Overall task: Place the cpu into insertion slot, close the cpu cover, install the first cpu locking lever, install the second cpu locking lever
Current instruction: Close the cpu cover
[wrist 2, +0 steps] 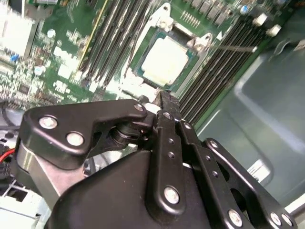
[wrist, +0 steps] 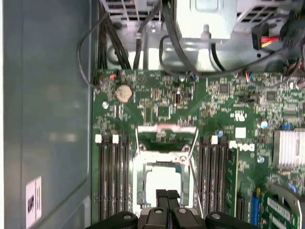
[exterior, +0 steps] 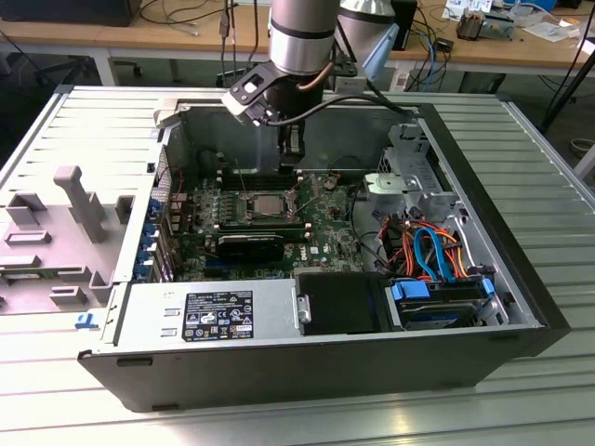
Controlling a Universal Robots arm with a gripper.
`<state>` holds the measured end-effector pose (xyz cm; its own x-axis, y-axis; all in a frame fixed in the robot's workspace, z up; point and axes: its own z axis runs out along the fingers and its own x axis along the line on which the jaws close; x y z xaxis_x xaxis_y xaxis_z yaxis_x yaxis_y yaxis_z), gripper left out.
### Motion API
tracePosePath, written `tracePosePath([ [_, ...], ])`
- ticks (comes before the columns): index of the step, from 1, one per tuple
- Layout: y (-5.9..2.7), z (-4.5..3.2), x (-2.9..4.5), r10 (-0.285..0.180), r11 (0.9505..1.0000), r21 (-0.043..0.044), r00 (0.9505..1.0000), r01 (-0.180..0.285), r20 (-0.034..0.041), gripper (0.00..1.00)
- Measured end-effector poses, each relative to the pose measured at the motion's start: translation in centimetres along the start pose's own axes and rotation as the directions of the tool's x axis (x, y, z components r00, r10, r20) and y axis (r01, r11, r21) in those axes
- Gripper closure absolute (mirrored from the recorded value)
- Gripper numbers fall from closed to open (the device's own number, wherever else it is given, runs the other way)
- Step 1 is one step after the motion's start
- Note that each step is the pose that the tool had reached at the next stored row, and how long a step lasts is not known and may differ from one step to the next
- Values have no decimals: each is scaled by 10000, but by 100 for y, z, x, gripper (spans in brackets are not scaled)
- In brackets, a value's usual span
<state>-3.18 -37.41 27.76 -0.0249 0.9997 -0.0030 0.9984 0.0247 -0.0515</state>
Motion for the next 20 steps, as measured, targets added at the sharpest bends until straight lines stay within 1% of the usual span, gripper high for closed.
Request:
tracePosePath([
  [1,66,-4,-2,-2,10000,6,10000,2,1,89],
  [5,245,-11,-6,0,10000,26,10000,0,-1,89],
  [6,340,-15,-8,-1,10000,47,10000,1,-1,89],
  [9,540,10,-13,-35,9999,115,10000,35,1,89],
  [13,677,51,-17,-145,9998,167,9999,144,16,89],
  [15,729,81,-18,-232,9996,185,9997,231,21,89],
  [17,762,117,-18,-335,9993,193,9994,335,26,89],
  [18,772,147,-17,-413,9990,194,9991,412,30,89],
  [20,774,185,-17,-494,9986,192,9988,494,26,89],
])
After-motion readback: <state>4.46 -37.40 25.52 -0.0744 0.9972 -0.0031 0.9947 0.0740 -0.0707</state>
